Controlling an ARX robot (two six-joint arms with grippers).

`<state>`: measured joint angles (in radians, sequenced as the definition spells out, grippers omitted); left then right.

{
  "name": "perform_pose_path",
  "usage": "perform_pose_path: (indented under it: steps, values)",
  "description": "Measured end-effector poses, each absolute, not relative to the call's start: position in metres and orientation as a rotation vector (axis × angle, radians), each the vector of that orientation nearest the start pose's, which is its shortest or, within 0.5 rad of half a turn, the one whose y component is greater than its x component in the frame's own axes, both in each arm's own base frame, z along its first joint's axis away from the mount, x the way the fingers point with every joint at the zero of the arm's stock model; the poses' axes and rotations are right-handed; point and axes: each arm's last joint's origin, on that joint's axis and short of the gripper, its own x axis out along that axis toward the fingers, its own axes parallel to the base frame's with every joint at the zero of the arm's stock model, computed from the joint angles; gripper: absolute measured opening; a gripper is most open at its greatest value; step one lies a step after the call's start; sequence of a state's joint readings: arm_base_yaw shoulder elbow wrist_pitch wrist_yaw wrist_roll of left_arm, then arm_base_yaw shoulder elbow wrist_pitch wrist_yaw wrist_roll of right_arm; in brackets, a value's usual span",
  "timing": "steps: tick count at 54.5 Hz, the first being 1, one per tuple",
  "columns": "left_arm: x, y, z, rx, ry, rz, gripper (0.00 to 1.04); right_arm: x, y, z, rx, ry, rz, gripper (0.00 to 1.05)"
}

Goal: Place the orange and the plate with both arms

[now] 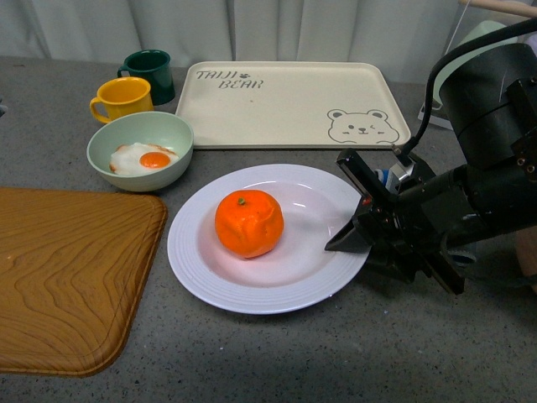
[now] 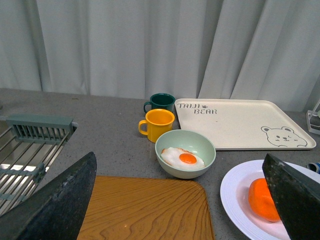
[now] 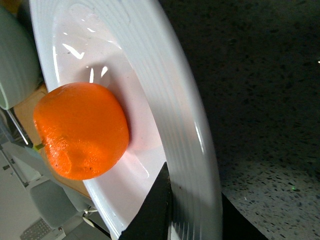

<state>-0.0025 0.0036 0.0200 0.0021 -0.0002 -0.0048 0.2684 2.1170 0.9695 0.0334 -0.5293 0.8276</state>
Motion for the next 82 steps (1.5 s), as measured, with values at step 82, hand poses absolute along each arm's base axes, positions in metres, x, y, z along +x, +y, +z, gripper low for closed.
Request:
perform_pose_path:
  steps: [82]
  values:
    - [0.097,0.000,0.170,-0.005,-0.018,-0.002,0.98,0.547,0.110,0.065,0.932,1.047,0.295,0.04]
